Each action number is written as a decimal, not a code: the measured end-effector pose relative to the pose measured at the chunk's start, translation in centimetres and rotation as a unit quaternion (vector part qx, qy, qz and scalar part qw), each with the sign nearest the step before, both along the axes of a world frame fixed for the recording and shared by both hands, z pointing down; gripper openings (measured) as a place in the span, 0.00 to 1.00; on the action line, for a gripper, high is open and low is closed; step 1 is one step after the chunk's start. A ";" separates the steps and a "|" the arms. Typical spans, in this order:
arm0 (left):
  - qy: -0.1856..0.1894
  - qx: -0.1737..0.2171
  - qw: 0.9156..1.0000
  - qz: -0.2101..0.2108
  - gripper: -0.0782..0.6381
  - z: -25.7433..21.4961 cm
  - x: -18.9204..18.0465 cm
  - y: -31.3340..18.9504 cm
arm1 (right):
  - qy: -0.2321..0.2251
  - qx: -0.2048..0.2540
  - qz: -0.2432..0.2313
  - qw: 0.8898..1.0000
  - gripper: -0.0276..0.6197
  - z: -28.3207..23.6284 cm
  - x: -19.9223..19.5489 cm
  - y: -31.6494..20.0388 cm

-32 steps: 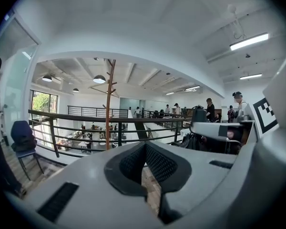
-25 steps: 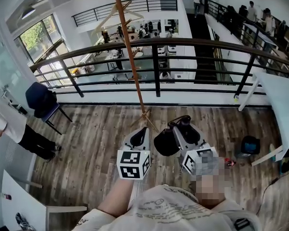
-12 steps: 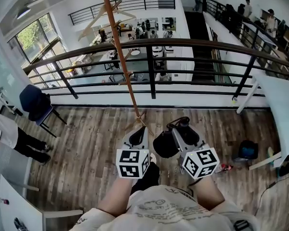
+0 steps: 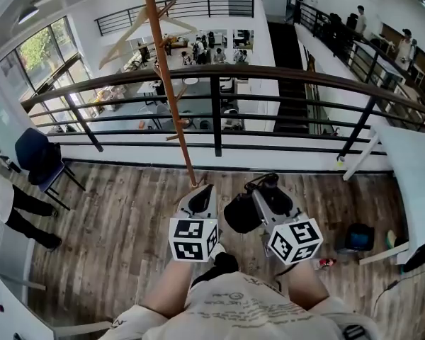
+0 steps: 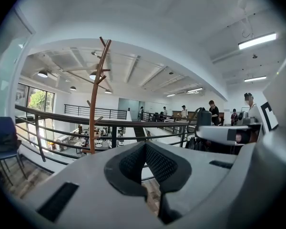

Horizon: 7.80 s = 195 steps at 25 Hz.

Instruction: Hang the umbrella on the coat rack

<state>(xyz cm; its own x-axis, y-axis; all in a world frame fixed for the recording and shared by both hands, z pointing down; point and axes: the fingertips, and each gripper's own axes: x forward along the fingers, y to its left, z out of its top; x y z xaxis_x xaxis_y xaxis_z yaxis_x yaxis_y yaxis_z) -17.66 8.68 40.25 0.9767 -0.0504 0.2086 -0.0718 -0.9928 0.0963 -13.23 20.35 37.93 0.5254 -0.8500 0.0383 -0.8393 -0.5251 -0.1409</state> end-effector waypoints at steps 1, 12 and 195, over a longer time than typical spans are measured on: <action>0.000 -0.001 1.000 -0.001 0.12 0.4 1.1 -0.4 | 0.004 0.001 -0.001 1.000 0.29 0.1 1.0 -0.3; -0.020 -0.010 1.000 0.001 0.11 -0.4 16.5 -10.6 | -0.004 -0.016 -0.005 1.000 0.29 -0.6 15.7 -10.3; -0.040 -0.038 0.919 -0.391 0.11 5.5 27.2 -39.5 | 0.012 -0.052 -0.317 0.947 0.04 4.2 37.5 -47.2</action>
<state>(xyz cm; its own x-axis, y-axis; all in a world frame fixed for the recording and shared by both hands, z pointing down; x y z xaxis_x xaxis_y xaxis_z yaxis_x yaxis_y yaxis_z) 9.52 -30.83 45.79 0.6302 -0.7118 0.3101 -0.7695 -0.6260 0.1265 24.29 -26.87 42.12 -0.0867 -0.9872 0.1336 -0.9929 0.0747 -0.0922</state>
